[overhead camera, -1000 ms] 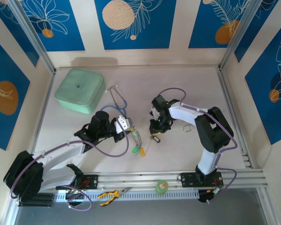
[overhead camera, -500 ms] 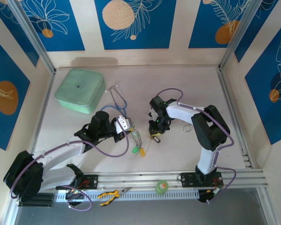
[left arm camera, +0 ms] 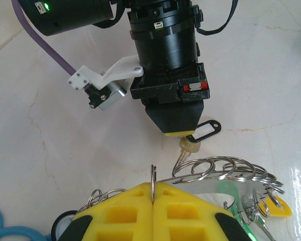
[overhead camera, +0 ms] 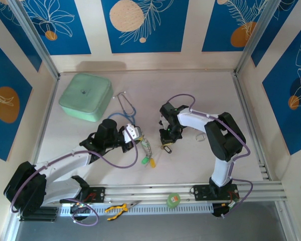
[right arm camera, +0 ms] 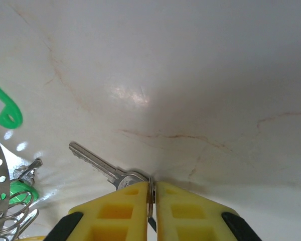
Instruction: Put the keys on the keyring
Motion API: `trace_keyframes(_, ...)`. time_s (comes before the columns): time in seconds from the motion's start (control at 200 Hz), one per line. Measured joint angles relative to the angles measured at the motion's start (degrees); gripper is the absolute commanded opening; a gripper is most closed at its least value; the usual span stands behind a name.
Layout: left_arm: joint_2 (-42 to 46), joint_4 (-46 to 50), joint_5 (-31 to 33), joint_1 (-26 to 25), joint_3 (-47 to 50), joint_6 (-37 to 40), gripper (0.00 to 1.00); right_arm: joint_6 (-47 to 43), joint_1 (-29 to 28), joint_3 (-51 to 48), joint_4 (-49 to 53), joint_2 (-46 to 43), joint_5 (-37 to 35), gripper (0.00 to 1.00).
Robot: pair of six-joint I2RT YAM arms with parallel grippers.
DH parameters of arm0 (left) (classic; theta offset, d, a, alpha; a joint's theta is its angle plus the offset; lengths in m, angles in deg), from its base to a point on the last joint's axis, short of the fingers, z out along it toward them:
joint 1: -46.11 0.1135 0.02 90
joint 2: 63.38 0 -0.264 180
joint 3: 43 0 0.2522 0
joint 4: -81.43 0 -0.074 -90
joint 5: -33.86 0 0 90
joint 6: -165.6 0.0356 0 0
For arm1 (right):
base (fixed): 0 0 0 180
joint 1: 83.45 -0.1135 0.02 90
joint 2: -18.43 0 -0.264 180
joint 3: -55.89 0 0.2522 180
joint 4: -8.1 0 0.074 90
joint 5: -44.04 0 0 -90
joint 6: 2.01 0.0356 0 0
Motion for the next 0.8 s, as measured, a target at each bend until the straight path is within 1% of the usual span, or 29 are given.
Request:
trace_keyframes(0.11,0.0,0.0,0.0,0.0,0.0,0.0,0.0,0.0,-0.1,0.2,0.4,0.7,-0.2,0.14)
trace_keyframes(0.475,0.1,0.0,0.0,0.0,0.0,0.0,0.0,-0.2,-0.5,1.0,1.1,0.8,-1.0,0.0)
trace_keyframes(0.665,0.1,0.0,0.0,0.0,0.0,0.0,0.0,-0.3,-1.1,1.0,1.2,-0.3,-1.5,0.0)
trace_keyframes(0.8,0.4,0.1,0.2,0.0,0.0,-0.3,0.0,-1.3,-1.5,-0.1,-0.8,-6.0,-2.1,0.0)
